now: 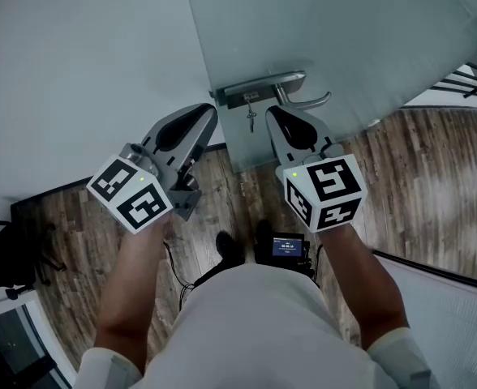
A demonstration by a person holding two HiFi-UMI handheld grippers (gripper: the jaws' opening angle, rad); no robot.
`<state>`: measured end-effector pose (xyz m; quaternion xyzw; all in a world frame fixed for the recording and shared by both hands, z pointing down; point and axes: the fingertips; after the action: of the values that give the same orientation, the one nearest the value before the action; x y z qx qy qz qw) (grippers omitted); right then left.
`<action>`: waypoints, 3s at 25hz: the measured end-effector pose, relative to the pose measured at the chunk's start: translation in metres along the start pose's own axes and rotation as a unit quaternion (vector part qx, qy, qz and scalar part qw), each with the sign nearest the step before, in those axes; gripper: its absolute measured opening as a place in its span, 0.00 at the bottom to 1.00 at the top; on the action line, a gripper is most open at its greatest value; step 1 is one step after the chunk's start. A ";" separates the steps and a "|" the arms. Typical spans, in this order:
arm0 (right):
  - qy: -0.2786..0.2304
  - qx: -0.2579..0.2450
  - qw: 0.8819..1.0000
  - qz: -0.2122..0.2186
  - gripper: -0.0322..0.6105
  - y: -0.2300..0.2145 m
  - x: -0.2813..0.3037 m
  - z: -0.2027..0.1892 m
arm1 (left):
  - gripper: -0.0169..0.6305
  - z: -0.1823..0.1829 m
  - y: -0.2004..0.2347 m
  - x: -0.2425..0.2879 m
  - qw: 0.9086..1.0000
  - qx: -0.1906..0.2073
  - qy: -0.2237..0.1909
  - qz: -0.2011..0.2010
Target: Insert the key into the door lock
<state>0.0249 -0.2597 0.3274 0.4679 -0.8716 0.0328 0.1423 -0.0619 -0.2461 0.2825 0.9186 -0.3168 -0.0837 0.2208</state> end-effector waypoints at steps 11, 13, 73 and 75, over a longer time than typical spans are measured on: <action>-0.008 -0.006 1.000 -0.005 0.08 0.005 -0.019 0.016 | 0.05 0.001 -0.029 -0.014 1.000 0.010 0.004 -0.012; -0.012 -0.008 1.000 -0.006 0.08 0.009 -0.026 0.021 | 0.05 0.003 -0.037 -0.019 1.000 0.013 0.004 -0.013; -0.010 0.009 1.000 -0.002 0.07 0.021 -0.084 0.014 | 0.05 -0.033 -0.075 -0.058 0.999 -0.006 0.036 -0.008; -0.009 0.012 1.000 -0.002 0.07 0.022 -0.087 0.012 | 0.05 -0.036 -0.077 -0.059 0.999 -0.008 0.039 -0.009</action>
<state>0.0492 -0.1795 0.2936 0.4718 -0.8713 0.0387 0.1293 -0.0556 -0.1430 0.2799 0.9224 -0.2986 -0.0522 0.2393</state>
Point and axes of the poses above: the fingertips, and each gripper's own axes: x forward along the fingers, y to its left, z out of its top, and after that the axes turned 6 degrees about -x, right-handed
